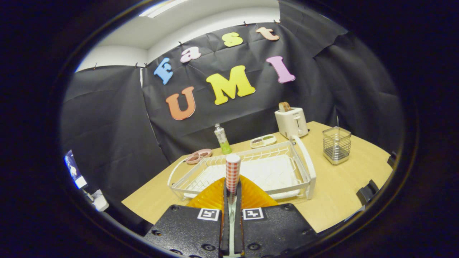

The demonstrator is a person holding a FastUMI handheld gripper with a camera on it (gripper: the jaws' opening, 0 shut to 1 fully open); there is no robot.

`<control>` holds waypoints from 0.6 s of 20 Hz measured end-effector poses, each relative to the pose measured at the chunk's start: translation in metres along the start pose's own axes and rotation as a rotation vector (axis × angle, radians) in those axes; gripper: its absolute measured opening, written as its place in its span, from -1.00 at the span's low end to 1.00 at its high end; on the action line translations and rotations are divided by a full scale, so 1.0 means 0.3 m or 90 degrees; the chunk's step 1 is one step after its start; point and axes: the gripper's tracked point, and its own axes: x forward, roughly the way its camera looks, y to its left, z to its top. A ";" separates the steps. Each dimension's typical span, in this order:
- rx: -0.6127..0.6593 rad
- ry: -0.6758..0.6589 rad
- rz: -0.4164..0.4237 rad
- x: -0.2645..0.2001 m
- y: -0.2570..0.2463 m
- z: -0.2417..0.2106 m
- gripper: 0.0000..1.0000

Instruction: Take the plate from the dish rack, then take the spoon from the basket and place it into the plate.

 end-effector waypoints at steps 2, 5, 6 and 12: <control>0.011 0.009 0.017 0.008 0.032 -0.038 -0.80; 0.012 0.018 0.028 0.021 0.058 -0.086 -0.76; 0.006 0.016 0.035 0.020 0.068 -0.098 -0.75; -0.022 0.030 0.004 0.045 -0.003 -0.144 -0.26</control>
